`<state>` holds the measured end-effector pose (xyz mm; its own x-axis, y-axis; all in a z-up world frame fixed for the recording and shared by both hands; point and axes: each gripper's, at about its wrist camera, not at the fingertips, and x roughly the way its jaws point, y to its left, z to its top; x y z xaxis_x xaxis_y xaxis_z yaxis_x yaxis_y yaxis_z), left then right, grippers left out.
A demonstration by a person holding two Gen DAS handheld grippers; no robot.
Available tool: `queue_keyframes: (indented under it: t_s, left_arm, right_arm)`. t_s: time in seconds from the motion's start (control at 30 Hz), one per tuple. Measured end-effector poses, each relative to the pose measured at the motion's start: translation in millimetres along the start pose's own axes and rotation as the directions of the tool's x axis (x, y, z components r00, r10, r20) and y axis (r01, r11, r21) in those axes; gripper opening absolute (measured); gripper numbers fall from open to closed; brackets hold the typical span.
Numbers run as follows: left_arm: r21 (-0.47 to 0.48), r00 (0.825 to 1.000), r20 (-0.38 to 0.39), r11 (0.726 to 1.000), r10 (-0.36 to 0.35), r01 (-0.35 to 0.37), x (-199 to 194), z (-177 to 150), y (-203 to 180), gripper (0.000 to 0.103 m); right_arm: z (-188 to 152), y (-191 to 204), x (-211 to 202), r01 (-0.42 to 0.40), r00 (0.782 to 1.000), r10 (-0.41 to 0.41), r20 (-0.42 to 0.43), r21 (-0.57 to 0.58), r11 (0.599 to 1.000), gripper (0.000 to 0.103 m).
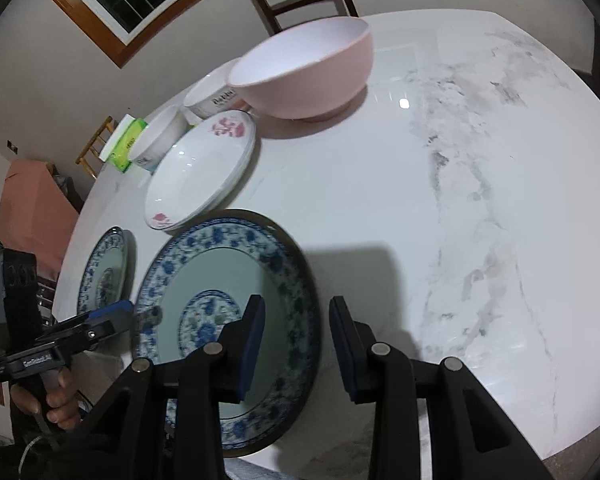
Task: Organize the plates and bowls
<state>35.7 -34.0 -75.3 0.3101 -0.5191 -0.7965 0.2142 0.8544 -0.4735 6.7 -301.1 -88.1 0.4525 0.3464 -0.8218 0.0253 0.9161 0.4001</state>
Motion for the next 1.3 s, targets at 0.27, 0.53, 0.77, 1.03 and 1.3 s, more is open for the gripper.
queue_keyframes:
  t_s: [0.27, 0.53, 0.77, 1.03, 1.3]
  left_arm:
    - [-0.075, 0.998, -0.044, 0.996, -0.050, 0.047, 7, 0, 6, 0.054]
    - [-0.115, 0.997, -0.068, 0.993, -0.044, 0.036, 16, -2, 10, 0.043]
    - [-0.117, 0.997, -0.066, 0.993, -0.039, 0.031, 17, -2, 13, 0.030]
    - [-0.120, 0.998, -0.053, 0.993, -0.016, 0.009, 16, -3, 21, 0.011]
    - [-0.106, 0.999, -0.033, 0.994, -0.036, 0.032, 16, -4, 25, 0.012]
  right_arm:
    - [-5, -10, 18, -0.065, 0.997, 0.067, -0.049, 0.038, 0.997, 0.034]
    - [-10, -13, 20, -0.129, 0.989, 0.133, -0.059, 0.061, 0.990, 0.034]
    - [-11, -16, 21, -0.126, 0.990, 0.130, -0.059, 0.070, 0.990, 0.024]
    - [-13, -20, 21, -0.113, 0.992, 0.116, -0.045, 0.075, 0.991, 0.019]
    - [-13, -25, 22, -0.154, 0.986, 0.158, -0.045, 0.079, 0.985, 0.019]
